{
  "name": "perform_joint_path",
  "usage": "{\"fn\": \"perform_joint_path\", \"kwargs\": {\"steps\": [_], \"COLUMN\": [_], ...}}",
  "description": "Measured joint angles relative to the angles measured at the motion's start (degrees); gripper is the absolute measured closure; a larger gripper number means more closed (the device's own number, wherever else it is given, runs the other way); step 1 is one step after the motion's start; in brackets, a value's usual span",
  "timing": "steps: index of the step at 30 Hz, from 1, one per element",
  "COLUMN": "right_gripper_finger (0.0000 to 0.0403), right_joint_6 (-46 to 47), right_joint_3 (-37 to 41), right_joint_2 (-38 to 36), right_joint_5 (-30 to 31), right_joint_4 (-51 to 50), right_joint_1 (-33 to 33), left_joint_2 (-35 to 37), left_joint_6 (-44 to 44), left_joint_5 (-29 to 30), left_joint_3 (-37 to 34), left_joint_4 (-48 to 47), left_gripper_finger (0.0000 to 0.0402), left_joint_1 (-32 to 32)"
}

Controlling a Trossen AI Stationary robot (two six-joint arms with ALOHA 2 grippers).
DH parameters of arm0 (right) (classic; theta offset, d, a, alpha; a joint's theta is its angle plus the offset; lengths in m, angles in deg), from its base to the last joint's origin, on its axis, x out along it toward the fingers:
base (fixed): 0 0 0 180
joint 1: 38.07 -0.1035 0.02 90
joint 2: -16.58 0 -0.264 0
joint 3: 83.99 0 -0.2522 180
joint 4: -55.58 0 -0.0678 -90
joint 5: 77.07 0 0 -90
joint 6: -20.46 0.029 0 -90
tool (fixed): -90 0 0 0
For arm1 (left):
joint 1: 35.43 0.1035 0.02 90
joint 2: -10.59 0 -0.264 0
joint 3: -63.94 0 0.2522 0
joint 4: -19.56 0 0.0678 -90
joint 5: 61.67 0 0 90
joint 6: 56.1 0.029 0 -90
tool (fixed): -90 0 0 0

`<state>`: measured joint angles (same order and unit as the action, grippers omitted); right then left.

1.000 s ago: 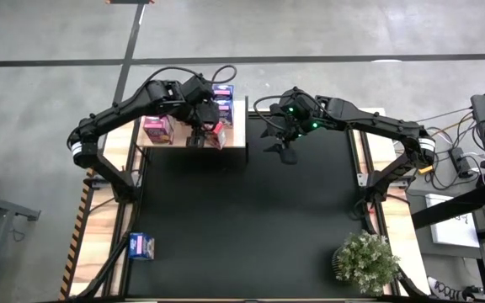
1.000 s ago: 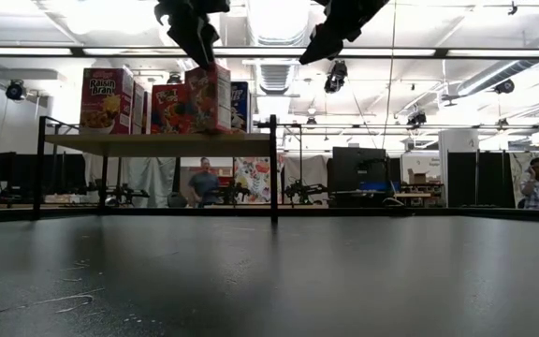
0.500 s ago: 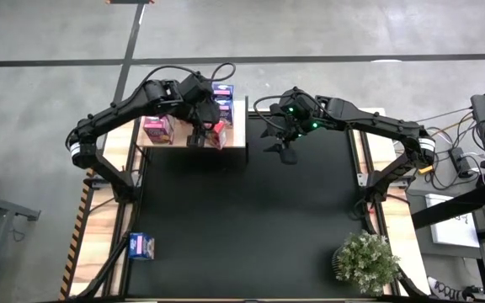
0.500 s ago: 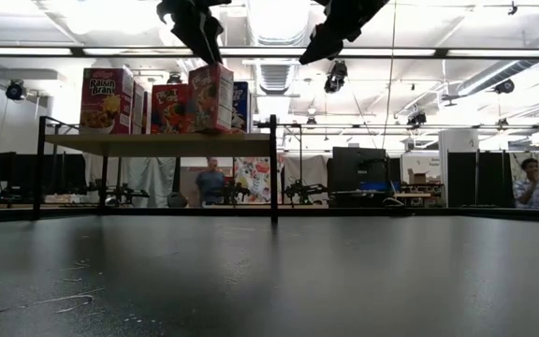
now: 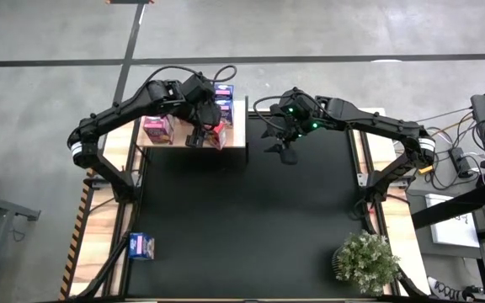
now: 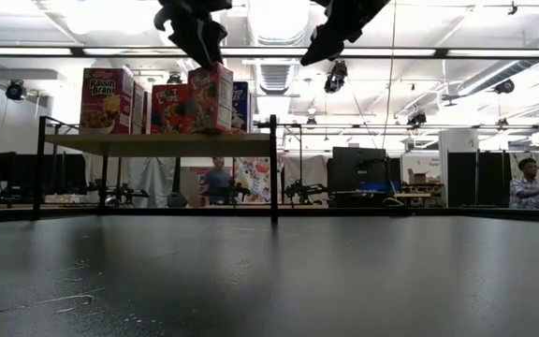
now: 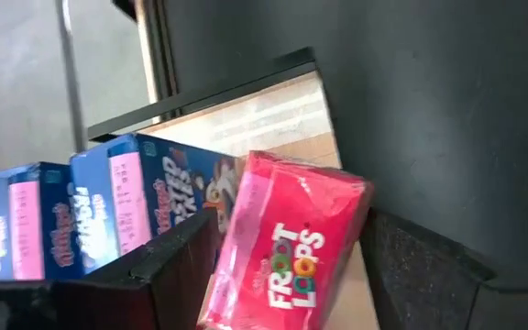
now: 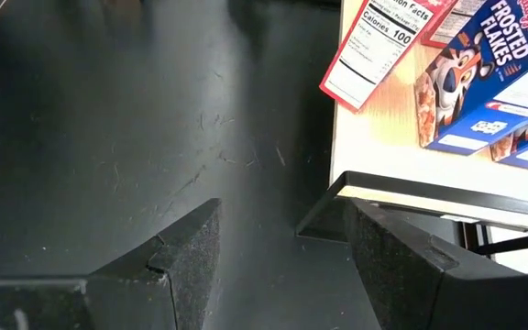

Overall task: Stack cereal on shelf
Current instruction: Align the red cereal box with the other red cereal box on the shelf

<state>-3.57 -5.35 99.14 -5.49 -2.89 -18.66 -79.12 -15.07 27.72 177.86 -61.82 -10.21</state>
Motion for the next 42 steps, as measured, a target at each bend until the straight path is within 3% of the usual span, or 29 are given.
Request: {"fn": "perform_joint_path", "kwargs": {"steps": [5,16,31,37,42], "right_gripper_finger": [0.0184,0.0184,0.0184,0.0184,0.0184], "right_joint_6": [0.02,0.46,1.09,1.09,1.09], "right_joint_3": [0.15,0.31,0.31,0.31,0.31], "right_joint_2": [0.00,0.00,0.00,0.00,0.00], "right_joint_5": [0.01,0.02,0.01,0.01,0.02], "right_joint_4": [0.00,-0.02,-0.02,0.01,0.09], "right_joint_1": [0.01,0.01,0.00,-0.01,0.01], "left_joint_2": [-0.24,-0.20,0.97,2.87,4.44], "left_joint_6": [0.07,-0.53,-5.31,-10.30,-13.79], "left_joint_5": [-1.66,-1.87,-1.34,5.61,8.14], "left_joint_3": [-0.46,-0.49,-0.60,-0.60,-0.60], "left_joint_4": [-0.19,-0.49,-1.75,-4.70,-7.57], "left_gripper_finger": [0.0145,0.0203,0.0208,0.0208,0.0208], "left_joint_1": [0.56,0.47,0.50,0.50,0.54]}}
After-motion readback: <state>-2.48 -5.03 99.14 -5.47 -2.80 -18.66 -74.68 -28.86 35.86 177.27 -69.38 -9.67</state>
